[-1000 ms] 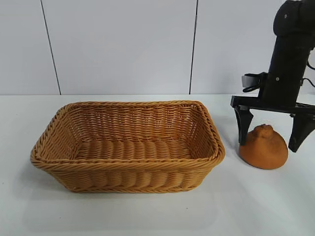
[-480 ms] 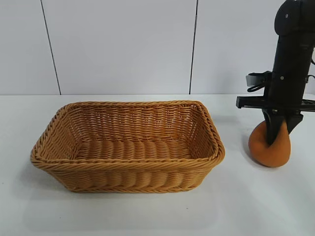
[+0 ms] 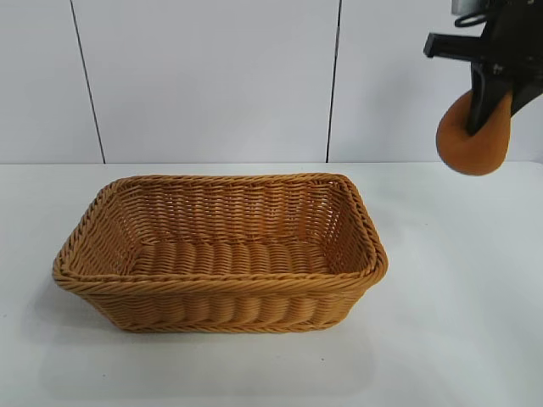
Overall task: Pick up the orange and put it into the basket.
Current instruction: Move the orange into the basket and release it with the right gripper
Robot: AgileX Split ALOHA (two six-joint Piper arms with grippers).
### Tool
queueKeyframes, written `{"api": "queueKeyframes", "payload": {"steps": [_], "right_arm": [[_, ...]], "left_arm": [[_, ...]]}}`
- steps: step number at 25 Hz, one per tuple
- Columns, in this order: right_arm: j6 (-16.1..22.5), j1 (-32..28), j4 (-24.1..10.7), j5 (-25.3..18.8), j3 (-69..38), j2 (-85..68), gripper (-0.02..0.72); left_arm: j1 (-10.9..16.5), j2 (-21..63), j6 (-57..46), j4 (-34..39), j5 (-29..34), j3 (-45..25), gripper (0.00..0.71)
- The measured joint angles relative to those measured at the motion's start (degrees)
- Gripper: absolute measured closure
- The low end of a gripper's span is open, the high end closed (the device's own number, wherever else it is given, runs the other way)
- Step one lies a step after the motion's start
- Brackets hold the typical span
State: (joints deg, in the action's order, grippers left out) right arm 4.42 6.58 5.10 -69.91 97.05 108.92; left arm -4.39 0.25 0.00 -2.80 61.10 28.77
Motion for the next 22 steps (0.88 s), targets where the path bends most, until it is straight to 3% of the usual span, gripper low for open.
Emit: {"api": "queueKeyframes", "payload": {"steps": [5, 10, 17, 22], "right_arm": [[-0.8, 2.15, 1.63, 0.0, 0.14, -1.04, 0.66], [-0.86, 11.14, 2.37, 0.45, 0.14, -1.04, 0.66], [0.43, 24.8, 3.05, 4.94, 0.14, -0.81, 0.66], [1.54, 29.49, 3.38, 7.75, 0.14, 3.0, 0.66]], "left_arm": [[0.0, 0.0, 0.0, 0.0, 0.0, 0.0, 0.062], [0.0, 0.0, 0.0, 0.0, 0.0, 0.0, 0.062], [0.0, 0.0, 0.0, 0.0, 0.0, 0.0, 0.062], [0.0, 0.0, 0.0, -0.05, -0.09, 0.0, 0.062]]}}
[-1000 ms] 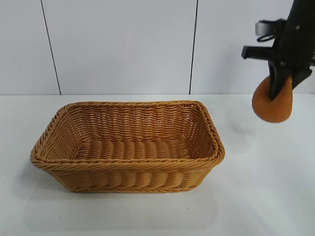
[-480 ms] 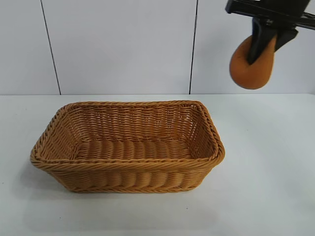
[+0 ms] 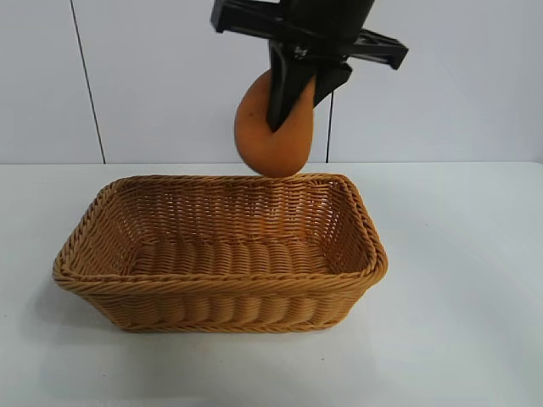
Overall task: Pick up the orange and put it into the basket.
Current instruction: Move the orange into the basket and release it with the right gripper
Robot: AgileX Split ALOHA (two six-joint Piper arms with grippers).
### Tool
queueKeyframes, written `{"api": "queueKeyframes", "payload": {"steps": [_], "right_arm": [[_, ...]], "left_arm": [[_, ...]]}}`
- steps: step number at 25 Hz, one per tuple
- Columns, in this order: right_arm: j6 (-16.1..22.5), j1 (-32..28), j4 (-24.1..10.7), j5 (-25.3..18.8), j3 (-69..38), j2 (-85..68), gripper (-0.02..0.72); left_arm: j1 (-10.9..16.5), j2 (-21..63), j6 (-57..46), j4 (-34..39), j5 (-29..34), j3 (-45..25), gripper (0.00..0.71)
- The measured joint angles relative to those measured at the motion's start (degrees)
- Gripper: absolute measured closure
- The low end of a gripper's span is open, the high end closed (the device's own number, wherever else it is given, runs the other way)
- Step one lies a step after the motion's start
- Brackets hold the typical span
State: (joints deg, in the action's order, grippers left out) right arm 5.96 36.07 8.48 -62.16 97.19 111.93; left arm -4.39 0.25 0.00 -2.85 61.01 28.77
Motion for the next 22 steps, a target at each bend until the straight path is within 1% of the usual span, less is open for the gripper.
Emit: {"api": "queueKeyframes", "payload": {"steps": [7, 11, 12, 14, 15, 17, 19, 21, 22], "right_arm": [[0.2, 0.67, -0.12, 5.3, 0.0, 9.71, 0.66], [0.25, 0.67, -0.24, 7.07, 0.0, 13.03, 0.659], [0.25, 0.67, -0.24, 7.14, 0.0, 13.19, 0.639], [0.25, 0.67, -0.24, 7.14, 0.0, 13.19, 0.543], [0.25, 0.67, -0.18, 7.14, 0.0, 13.19, 0.464], [0.25, 0.67, -0.18, 6.89, 0.0, 13.19, 0.274], [0.25, 0.67, -0.18, 6.05, 0.05, 13.12, 0.125], [0.25, 0.67, -0.18, 4.13, 0.06, 12.92, 0.054], [0.25, 0.67, -0.24, 3.22, 0.06, 12.55, 0.036]], "left_arm": [[0.0, 0.0, 0.0, 0.0, 0.0, 0.0, 0.062], [0.0, 0.0, 0.0, 0.0, 0.0, 0.0, 0.062], [0.0, 0.0, 0.0, 0.0, 0.0, 0.0, 0.062], [0.0, 0.0, 0.0, 0.0, 0.0, 0.0, 0.062], [0.0, 0.0, 0.0, 0.0, 0.0, 0.0, 0.062], [0.0, 0.0, 0.0, 0.0, 0.0, 0.0, 0.062], [0.0, 0.0, 0.0, 0.0, 0.0, 0.0, 0.062], [0.0, 0.0, 0.0, 0.0, 0.0, 0.0, 0.062], [0.0, 0.0, 0.0, 0.0, 0.0, 0.0, 0.062]]}}
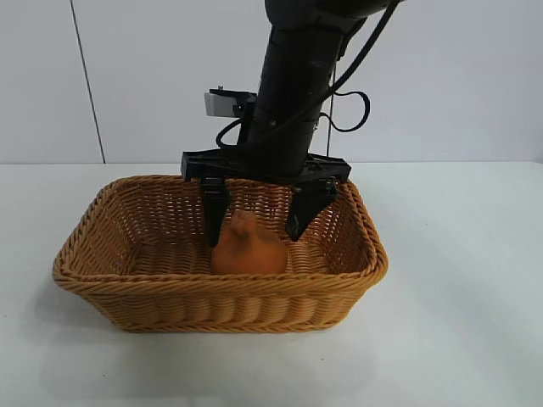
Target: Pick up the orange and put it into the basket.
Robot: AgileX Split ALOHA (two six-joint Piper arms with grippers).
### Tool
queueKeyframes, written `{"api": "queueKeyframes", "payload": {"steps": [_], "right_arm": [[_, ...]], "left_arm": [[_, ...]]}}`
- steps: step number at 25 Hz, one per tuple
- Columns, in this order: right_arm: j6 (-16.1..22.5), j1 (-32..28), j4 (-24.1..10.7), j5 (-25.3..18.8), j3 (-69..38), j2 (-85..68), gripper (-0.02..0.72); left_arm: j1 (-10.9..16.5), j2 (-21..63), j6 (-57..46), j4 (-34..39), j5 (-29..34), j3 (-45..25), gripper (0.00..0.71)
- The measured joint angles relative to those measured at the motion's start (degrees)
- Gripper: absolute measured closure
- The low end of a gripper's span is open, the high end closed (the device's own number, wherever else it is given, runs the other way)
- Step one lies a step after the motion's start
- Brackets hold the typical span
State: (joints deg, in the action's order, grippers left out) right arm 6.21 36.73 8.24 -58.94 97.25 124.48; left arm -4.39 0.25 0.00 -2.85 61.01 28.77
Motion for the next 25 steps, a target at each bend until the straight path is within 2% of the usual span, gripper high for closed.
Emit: {"api": "queueKeyframes", "payload": {"steps": [6, 11, 14, 25], "right_arm": [[0.0, -0.24, -1.55, -4.09, 0.0, -4.91, 0.012], [0.19, -4.08, -3.54, -7.83, 2.93, -8.88, 0.01], [0.25, -8.36, -4.88, -10.0, 5.9, -9.17, 0.01], [-0.57, -31.04, -6.76, -10.34, 6.8, -9.2, 0.01]], "left_arm": [[0.0, 0.0, 0.0, 0.0, 0.0, 0.0, 0.062], [0.0, 0.0, 0.0, 0.0, 0.0, 0.0, 0.062], [0.0, 0.0, 0.0, 0.0, 0.0, 0.0, 0.062], [0.0, 0.0, 0.0, 0.0, 0.0, 0.0, 0.062]]}}
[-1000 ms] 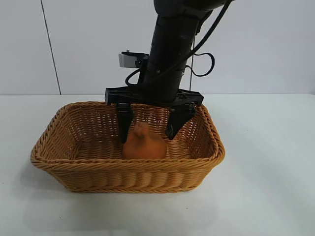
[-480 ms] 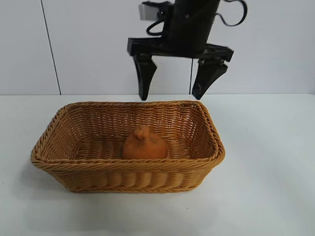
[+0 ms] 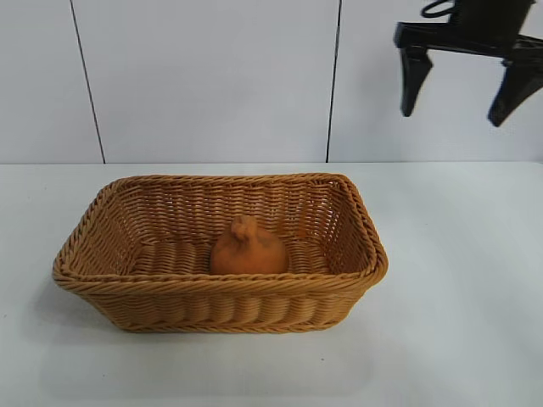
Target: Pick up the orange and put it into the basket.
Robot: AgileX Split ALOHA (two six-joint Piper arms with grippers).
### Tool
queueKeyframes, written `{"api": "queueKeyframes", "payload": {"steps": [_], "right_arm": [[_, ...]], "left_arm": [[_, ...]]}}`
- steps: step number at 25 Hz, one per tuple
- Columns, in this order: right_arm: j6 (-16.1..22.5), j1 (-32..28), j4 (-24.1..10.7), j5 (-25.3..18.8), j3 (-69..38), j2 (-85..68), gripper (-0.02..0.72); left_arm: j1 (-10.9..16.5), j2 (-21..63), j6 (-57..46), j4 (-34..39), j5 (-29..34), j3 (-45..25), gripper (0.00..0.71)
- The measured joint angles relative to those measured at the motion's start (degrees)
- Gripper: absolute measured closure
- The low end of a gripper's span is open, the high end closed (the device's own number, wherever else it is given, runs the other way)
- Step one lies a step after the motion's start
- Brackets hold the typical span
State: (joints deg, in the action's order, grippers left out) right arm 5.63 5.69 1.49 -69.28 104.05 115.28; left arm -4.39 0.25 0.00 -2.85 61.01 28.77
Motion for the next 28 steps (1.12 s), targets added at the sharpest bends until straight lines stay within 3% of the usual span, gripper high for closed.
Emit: {"api": "queueKeyframes", "payload": {"steps": [4, 9, 19, 28], "right_arm": [[-1.49, -5.43, -0.19, 0.01, -1.07, -0.64, 0.011], [-3.76, -6.83, -0.79, 0.06, -11.29, -8.19, 0.012], [-5.25, -1.43, -0.58, -0.62, -47.97, -38.64, 0.016], [-3.58, 0.87, -0.93, 3.27, -67.1, -72.63, 0.02]], "left_arm": [[0.0, 0.0, 0.0, 0.0, 0.0, 0.0, 0.062], [0.0, 0.0, 0.0, 0.0, 0.0, 0.0, 0.062], [0.0, 0.0, 0.0, 0.0, 0.0, 0.0, 0.062], [0.0, 0.0, 0.0, 0.05, 0.0, 0.0, 0.062]]}}
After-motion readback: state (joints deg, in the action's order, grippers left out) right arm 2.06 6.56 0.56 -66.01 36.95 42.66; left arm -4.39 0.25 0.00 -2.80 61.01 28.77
